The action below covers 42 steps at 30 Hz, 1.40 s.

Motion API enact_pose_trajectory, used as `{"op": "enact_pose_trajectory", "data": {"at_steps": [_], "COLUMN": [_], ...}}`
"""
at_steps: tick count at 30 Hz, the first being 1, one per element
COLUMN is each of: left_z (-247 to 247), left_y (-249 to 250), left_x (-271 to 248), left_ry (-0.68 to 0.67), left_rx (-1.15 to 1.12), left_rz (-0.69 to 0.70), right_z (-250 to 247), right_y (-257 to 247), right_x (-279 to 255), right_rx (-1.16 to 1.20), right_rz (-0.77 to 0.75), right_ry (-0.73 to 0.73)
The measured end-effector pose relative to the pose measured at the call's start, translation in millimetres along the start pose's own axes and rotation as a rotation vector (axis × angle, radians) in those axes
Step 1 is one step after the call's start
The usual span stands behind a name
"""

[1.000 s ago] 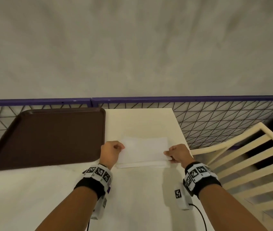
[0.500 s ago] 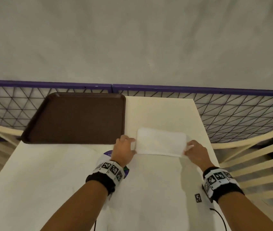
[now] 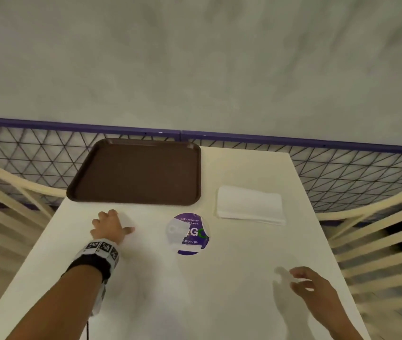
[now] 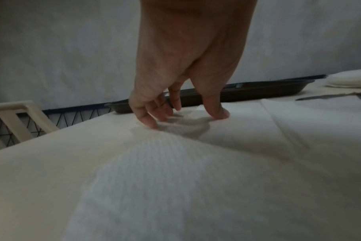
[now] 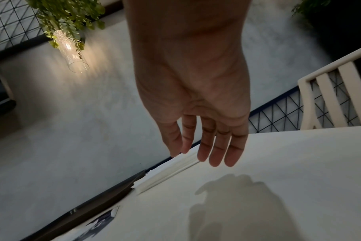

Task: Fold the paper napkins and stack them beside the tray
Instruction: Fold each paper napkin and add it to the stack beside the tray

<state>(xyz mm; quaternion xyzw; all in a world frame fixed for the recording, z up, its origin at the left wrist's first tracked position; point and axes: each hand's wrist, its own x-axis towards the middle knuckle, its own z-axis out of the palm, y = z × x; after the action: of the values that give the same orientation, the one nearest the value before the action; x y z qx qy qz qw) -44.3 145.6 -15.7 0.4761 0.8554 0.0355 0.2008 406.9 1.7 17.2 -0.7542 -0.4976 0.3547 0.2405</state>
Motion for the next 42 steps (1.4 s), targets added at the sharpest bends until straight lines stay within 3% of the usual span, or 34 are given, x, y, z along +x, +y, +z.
{"op": "enact_pose_trajectory", "data": {"at_steps": [4,7,11,15,19,27,30,34,37,42], "left_z": [2,6,-3,-19,-46,-118,-138,-152,-144,-112], "left_y": [-5,-15,-12,-10,-5,34,42,35,22,29], "left_x": [12,15,-6,-24,-51,-139,-165,-169,-156,-156], "left_ry": [-0.127,-0.191,-0.158,-0.037,0.034,-0.107,-0.164,-0.166,-0.266,-0.259], "left_rx": [-0.15,-0.103,-0.139,-0.377,-0.423,-0.122,-0.134,-0.225,-0.26,-0.641], "left_rz": [-0.026,0.005,0.123,0.304,0.504,0.871,0.961,0.865,0.757,0.657], "right_z": [5,14,27,39,50,69,64,43,22,3], "right_y": [6,-2,-21,-55,-100,-202,-226,-230,-214,-171], "right_x": [-28,-45,-62,-68,-68,-74,-71,-68,-60,-42], "right_rx": [-0.054,-0.093,-0.102,-0.124,-0.132,-0.02,0.045,0.304,0.432,0.418], "right_rz": [0.025,0.027,-0.053,-0.167,-0.291,-0.428,-0.429,-0.372,-0.315,-0.241], "right_ry": [-0.072,-0.131,-0.198,-0.242,-0.232,-0.078,-0.119,-0.122,-0.073,-0.025]}}
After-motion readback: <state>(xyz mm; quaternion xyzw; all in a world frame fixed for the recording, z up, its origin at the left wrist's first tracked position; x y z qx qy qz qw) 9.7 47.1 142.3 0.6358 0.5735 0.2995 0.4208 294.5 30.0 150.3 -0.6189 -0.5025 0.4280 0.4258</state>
